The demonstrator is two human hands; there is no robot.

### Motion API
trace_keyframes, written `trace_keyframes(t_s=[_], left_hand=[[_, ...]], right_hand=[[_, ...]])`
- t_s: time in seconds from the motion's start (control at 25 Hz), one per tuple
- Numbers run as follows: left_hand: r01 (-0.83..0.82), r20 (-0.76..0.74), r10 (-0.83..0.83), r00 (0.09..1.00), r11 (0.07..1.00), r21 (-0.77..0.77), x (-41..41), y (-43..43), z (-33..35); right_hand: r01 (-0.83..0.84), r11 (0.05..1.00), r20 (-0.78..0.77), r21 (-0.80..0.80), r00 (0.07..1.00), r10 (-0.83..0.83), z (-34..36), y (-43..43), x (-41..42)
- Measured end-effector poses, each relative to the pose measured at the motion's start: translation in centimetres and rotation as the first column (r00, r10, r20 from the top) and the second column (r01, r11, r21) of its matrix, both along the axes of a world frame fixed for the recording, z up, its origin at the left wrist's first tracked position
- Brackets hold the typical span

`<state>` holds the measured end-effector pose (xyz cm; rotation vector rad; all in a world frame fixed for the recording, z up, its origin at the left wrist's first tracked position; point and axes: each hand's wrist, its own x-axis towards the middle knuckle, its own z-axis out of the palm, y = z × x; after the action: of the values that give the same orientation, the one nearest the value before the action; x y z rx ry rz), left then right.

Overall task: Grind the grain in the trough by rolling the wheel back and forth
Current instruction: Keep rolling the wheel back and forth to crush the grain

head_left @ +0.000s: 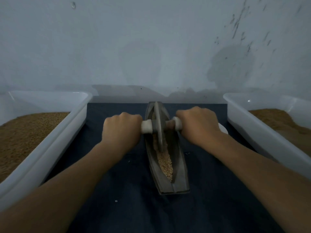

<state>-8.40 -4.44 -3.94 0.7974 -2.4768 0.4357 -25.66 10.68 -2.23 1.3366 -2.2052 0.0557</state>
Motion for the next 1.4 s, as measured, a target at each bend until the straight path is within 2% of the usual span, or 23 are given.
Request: trace_keyframes(t_s=[0.08,0.2,0.32,0.48,0.6,0.68,0.76,0.84,0.88,0.96,1.16,1.32,1.4], left_hand=[[0.088,-0.004,-0.089,0.996,0.991,-0.100,2.8,1.5,-0.6],[0.144,-0.003,-0.146,0.989,0.979,-0.146,4.1,2.4,0.0],[0.006,0.087,0.003,0.996,0.995,-0.103,1.6,1.5,0.1],[-0.090,0.114,0.094,0.989,0.995,-0.037,-3.5,-1.3,2.0],[-0.046,0.162,0.055,0.985,0.997,-0.055,-3.6,-1.0,3.0],[0.011,0.123,-0.002,0.992,0.997,-0.071,-0.8,0.5,1.9],[0.102,0.078,-0.090,0.993,0.981,-0.167,2.4,2.0,0.8],[0.173,0.028,-0.171,0.985,0.955,-0.240,4.1,2.8,0.6],[0.179,0.026,-0.178,0.984,0.957,-0.229,4.0,2.6,0.6],[0.095,0.099,-0.078,0.992,0.981,-0.172,2.5,1.7,0.4],[-0.052,0.122,0.050,0.991,0.998,0.016,-3.3,-2.5,1.3],[0.002,0.129,0.012,0.992,0.994,-0.106,-1.4,-0.1,1.7],[0.085,0.114,-0.065,0.991,0.981,-0.177,1.3,1.9,1.1]], right_hand=[[-0.048,0.998,-0.112,-0.037,0.993,0.044,-0.5,3.0,1.5],[-0.027,0.998,-0.116,-0.064,0.993,0.020,-0.7,5.1,2.4],[0.027,0.998,-0.095,-0.054,0.995,-0.032,-1.5,2.6,0.9],[0.070,0.995,0.143,-0.073,0.988,-0.059,-0.7,-3.1,-2.7],[0.075,0.995,0.224,-0.070,0.973,-0.058,-0.7,-2.2,-2.2],[0.028,0.998,0.172,-0.056,0.985,-0.018,-1.3,0.6,-0.7],[-0.013,0.998,0.081,-0.055,0.997,0.017,-1.5,3.7,1.4],[0.004,0.999,-0.009,-0.048,1.000,-0.004,-1.4,5.6,2.6],[0.026,0.999,-0.028,-0.029,0.999,-0.027,-1.4,5.7,2.6],[0.054,0.998,0.022,-0.020,0.998,-0.053,-1.4,4.0,1.8],[0.104,0.995,0.089,-0.004,0.991,-0.103,0.4,-3.6,-1.5],[0.028,0.999,0.195,-0.018,0.980,-0.024,-1.1,0.0,-0.7],[-0.014,0.999,0.115,-0.052,0.993,0.020,-2.2,3.3,0.8]])
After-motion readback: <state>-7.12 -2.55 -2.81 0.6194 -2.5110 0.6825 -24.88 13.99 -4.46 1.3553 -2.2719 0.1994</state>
